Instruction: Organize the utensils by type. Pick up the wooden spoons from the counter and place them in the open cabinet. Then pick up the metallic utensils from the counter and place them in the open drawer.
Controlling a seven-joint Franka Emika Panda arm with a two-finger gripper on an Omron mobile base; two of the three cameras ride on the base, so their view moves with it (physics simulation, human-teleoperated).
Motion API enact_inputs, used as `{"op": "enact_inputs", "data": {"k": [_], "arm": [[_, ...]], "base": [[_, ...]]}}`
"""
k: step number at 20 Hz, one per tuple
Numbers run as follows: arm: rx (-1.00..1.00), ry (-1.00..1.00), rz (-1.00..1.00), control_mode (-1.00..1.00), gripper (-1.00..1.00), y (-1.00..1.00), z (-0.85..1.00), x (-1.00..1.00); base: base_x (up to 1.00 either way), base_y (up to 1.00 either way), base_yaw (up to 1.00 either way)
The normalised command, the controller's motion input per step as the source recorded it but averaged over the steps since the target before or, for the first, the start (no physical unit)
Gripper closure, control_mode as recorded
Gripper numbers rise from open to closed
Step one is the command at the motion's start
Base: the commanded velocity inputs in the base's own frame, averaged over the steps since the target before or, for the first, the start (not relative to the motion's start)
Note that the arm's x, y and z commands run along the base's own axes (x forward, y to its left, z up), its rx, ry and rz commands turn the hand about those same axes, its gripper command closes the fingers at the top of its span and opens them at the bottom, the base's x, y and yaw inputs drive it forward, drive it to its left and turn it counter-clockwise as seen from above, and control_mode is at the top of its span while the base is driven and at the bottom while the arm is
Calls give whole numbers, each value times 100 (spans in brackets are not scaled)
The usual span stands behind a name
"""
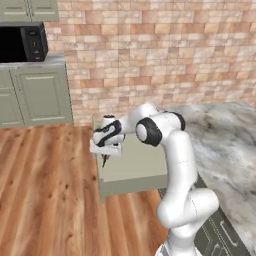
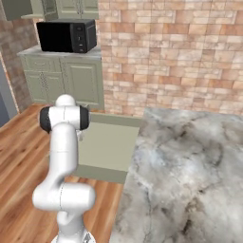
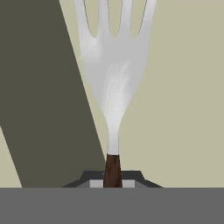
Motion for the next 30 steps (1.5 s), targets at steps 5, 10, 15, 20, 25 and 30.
{"op": "enact_inputs", "data": {"k": [5,10,15,20,25,30], "arm": [[0,16,0,-100,100,53,-7,43],[0,6,0,-100,100,27,-9,24],[-1,0,0,-100,100,-17,0,1],[0,0,0,-100,100,-54,0,0],[0,-2,0,-100,100,-70,0,-7],[0,-14,0,-100,100,-45,-7,-6]], "base": [[0,0,0],[0,0,0],[0,0,0],[0,0,0],[0,0,0],[0,0,0]]}}
